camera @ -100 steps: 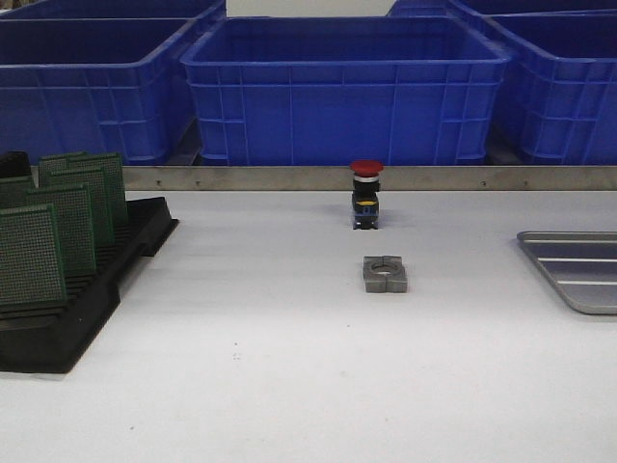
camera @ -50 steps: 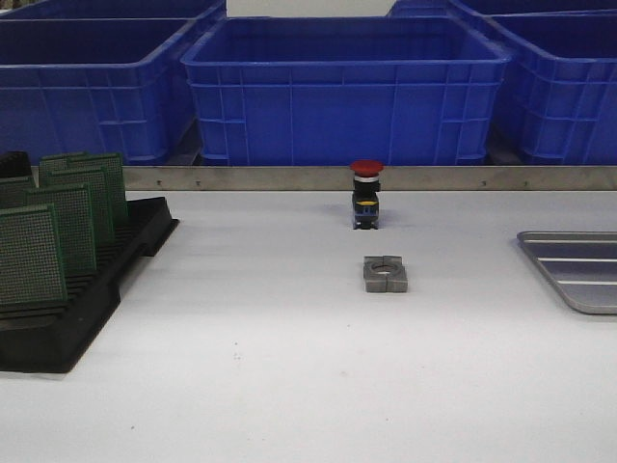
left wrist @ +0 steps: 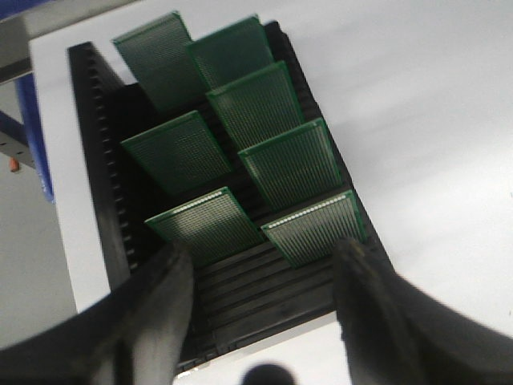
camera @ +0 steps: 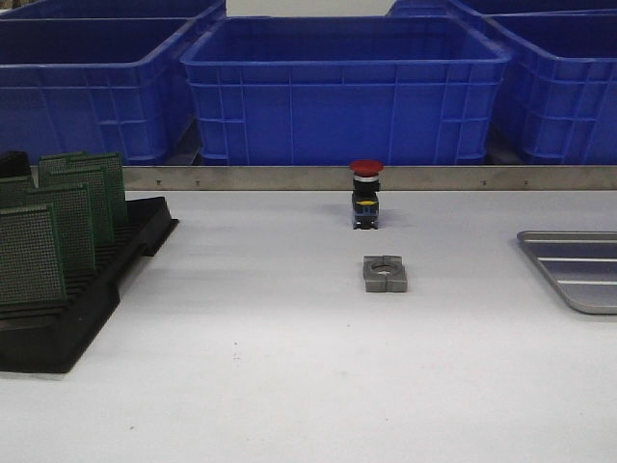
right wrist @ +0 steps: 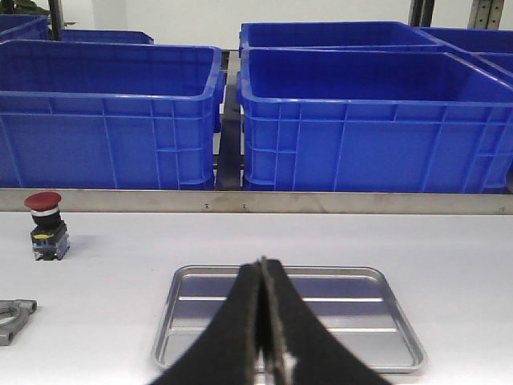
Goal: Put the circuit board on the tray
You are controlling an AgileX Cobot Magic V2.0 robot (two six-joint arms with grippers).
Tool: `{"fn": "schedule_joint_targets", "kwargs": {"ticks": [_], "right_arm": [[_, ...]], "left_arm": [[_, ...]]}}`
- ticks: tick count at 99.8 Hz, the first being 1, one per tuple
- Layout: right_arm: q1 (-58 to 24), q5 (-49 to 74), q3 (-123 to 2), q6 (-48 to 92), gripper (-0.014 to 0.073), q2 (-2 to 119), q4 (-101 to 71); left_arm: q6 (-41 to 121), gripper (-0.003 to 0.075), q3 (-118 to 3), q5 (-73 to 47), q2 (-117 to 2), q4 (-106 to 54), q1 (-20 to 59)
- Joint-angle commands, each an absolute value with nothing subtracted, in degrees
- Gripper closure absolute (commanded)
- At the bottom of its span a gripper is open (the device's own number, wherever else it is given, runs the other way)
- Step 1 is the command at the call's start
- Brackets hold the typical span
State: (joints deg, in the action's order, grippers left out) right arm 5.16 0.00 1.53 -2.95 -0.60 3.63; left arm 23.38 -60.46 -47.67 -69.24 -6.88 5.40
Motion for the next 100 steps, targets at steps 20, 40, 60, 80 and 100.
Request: {"fn": "schedule_joint_targets", "kwargs": {"ticks": [20,40,60,80,100], "right_arm": [[5.23,-3.85,0.81,-2.91,0.0655,-2.05,4.1],[5.23,-3.8,0.82,-2.91,0.0655,-2.05,4.1],[5.23,-3.8,0.82,-2.91,0.0655,-2.05,4.1],[5.23,-3.8,0.82,-2.91,0.0655,-2.05,4.1],[5.23,-3.8,0.82,-2.91,0.0655,-2.05,4.1]], "left_arm": [[69.35,0.0311,-71.62,-58.98,-81.84,-21.05,5.72],[77.95,0.0311,-73.05,-58.99,-87.27,-20.54,5.72],[84.32,0.0311,-73.05,-57.15,-90.18,-20.29,5.72],[84.33,0.0311,-73.05,-56.5,-94.41,-19.04,5.72],[84.33,0.033,-73.05,-56.09,-97.92,-18.92,5.72]]}}
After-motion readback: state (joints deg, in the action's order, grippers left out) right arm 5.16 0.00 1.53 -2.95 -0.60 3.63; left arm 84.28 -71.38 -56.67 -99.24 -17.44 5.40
